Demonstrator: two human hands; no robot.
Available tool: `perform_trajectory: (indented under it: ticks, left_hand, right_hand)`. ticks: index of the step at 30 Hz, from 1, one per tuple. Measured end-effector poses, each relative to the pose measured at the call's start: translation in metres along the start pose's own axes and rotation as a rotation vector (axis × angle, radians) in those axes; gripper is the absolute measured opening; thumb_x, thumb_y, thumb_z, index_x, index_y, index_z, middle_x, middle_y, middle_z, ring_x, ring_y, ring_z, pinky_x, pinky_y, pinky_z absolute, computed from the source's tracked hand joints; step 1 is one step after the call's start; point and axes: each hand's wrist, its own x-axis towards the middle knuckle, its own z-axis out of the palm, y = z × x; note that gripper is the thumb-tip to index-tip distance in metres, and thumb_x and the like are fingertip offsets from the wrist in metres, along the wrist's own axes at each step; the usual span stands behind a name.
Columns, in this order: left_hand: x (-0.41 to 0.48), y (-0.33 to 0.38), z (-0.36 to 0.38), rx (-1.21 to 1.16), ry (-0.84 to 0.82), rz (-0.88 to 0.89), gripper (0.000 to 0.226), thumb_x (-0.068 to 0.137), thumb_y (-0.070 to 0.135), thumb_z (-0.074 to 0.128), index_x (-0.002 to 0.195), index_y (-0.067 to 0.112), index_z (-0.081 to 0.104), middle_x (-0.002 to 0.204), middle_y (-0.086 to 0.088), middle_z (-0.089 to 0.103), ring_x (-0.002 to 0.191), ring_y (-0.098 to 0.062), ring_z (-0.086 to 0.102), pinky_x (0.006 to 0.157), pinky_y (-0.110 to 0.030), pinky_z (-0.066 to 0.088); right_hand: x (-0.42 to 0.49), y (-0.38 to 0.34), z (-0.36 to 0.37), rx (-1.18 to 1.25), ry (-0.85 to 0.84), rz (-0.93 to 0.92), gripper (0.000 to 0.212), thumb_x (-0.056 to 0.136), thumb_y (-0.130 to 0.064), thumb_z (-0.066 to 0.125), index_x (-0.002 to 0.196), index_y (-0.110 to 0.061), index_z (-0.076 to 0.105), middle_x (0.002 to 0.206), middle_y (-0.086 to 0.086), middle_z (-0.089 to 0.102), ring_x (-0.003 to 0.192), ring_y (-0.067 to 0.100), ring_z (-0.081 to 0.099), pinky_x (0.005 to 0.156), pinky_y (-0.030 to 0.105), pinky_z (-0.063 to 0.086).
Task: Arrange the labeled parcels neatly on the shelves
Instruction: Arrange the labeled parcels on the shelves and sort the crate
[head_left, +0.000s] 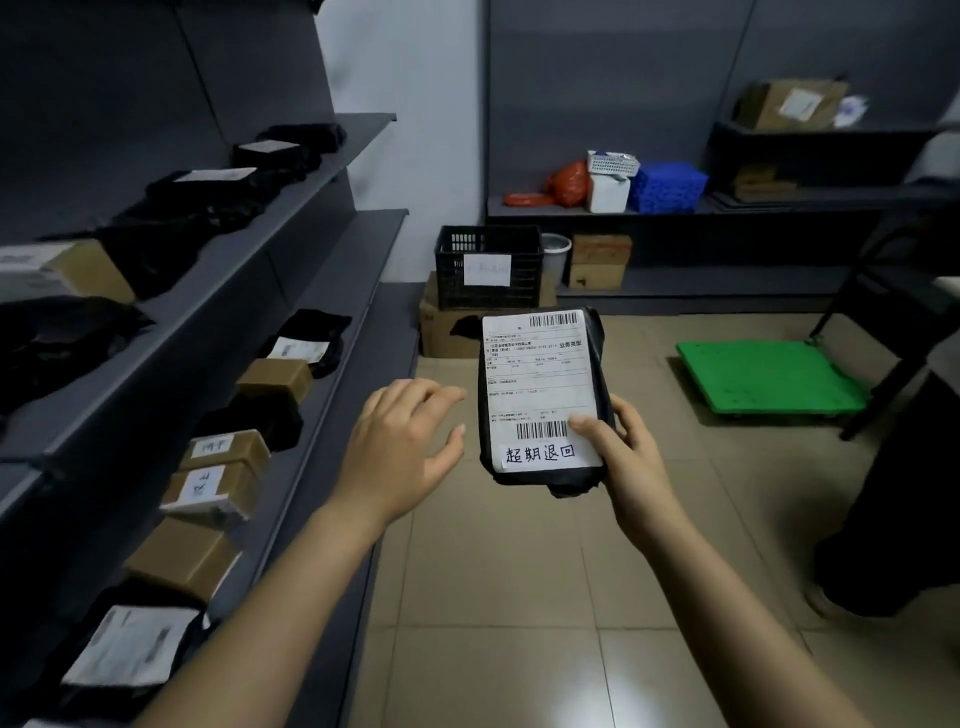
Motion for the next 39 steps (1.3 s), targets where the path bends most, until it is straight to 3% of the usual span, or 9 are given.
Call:
perform_trajectory:
  ticks: [6, 11, 16, 22, 26, 28, 32, 39]
  left_hand:
    - [0.089, -0.072, 0.058, -0.044, -0.021, 0.036, 0.033, 0.087, 0.032, 0.053, 0.111, 0.014, 0.065, 0.099, 0.002, 0.06, 0.095, -0.017, 0.052, 0.085, -0.032, 0.041]
    - [0.163, -0.124, 0.122, -0.038, -0.018, 0.03, 0.031, 0.086, 0.032, 0.053, 0.109, 0.014, 0.066, 0.098, 0.002, 0.061, 0.094, -0.017, 0.053, 0.084, -0.03, 0.039]
    - [0.257, -0.168, 0.189, -0.02, -0.033, 0.027, 0.032, 0.086, 0.033, 0.053, 0.11, 0.016, 0.066, 0.099, 0.004, 0.061, 0.096, -0.015, 0.054, 0.084, -0.031, 0.042]
    - [0.376, -0.225, 0.256, -0.006, -0.032, 0.001, 0.03, 0.086, 0.032, 0.054, 0.11, 0.017, 0.065, 0.099, 0.005, 0.06, 0.097, -0.014, 0.053, 0.087, -0.03, 0.041]
    - [0.436, -0.267, 0.299, -0.004, -0.056, -0.005, 0.032, 0.087, 0.033, 0.053, 0.111, 0.017, 0.066, 0.1, 0.005, 0.061, 0.097, -0.014, 0.054, 0.087, -0.03, 0.042]
    - [0.465, -0.291, 0.323, -0.006, -0.06, -0.006, 0.032, 0.087, 0.033, 0.052, 0.111, 0.017, 0.066, 0.099, 0.006, 0.06, 0.097, -0.013, 0.053, 0.086, -0.029, 0.041]
    - [0.522, -0.345, 0.374, -0.035, -0.047, 0.008, 0.032, 0.087, 0.034, 0.052, 0.111, 0.017, 0.066, 0.099, 0.005, 0.061, 0.096, -0.013, 0.053, 0.087, -0.027, 0.038]
    - [0.639, -0.458, 0.455, -0.055, -0.027, 0.048, 0.031, 0.085, 0.032, 0.053, 0.108, 0.016, 0.067, 0.099, 0.004, 0.062, 0.096, -0.015, 0.054, 0.092, -0.026, 0.033]
  right_hand:
    - [0.114, -0.006, 0.028, -0.008, 0.042, 0.004, 0.035, 0.085, -0.014, 0.07, 0.119, -0.014, 0.058, 0.097, 0.01, 0.07, 0.069, 0.014, 0.067, 0.045, 0.022, 0.045]
    - [0.226, -0.005, 0.042, -0.013, 0.04, -0.014, 0.048, 0.071, -0.026, 0.07, 0.117, -0.016, 0.059, 0.096, 0.009, 0.071, 0.071, 0.016, 0.068, 0.047, 0.026, 0.048]
    - [0.353, -0.011, 0.047, -0.013, 0.017, -0.036, 0.052, 0.07, -0.027, 0.07, 0.12, -0.018, 0.059, 0.099, 0.008, 0.071, 0.068, 0.011, 0.068, 0.046, 0.021, 0.046]
    - [0.506, -0.033, 0.056, -0.053, -0.031, -0.023, 0.054, 0.072, -0.029, 0.071, 0.123, -0.02, 0.058, 0.106, 0.011, 0.072, 0.075, 0.015, 0.069, 0.05, 0.021, 0.048]
    - [0.594, -0.036, 0.07, -0.066, -0.041, -0.001, 0.038, 0.087, -0.014, 0.07, 0.122, -0.017, 0.057, 0.104, 0.01, 0.072, 0.072, 0.012, 0.069, 0.048, 0.019, 0.047]
    - [0.635, -0.034, 0.078, -0.068, -0.045, 0.004, 0.041, 0.084, -0.017, 0.073, 0.122, -0.017, 0.057, 0.104, 0.01, 0.072, 0.071, 0.012, 0.069, 0.048, 0.02, 0.047]
    - [0.719, -0.025, 0.1, -0.082, -0.014, -0.002, 0.056, 0.07, -0.029, 0.07, 0.123, -0.017, 0.057, 0.105, 0.011, 0.072, 0.073, 0.015, 0.069, 0.048, 0.02, 0.047]
    - [0.876, -0.015, 0.148, -0.086, 0.1, -0.027, 0.048, 0.076, -0.023, 0.075, 0.121, -0.018, 0.059, 0.103, 0.007, 0.073, 0.085, 0.021, 0.072, 0.054, 0.025, 0.052]
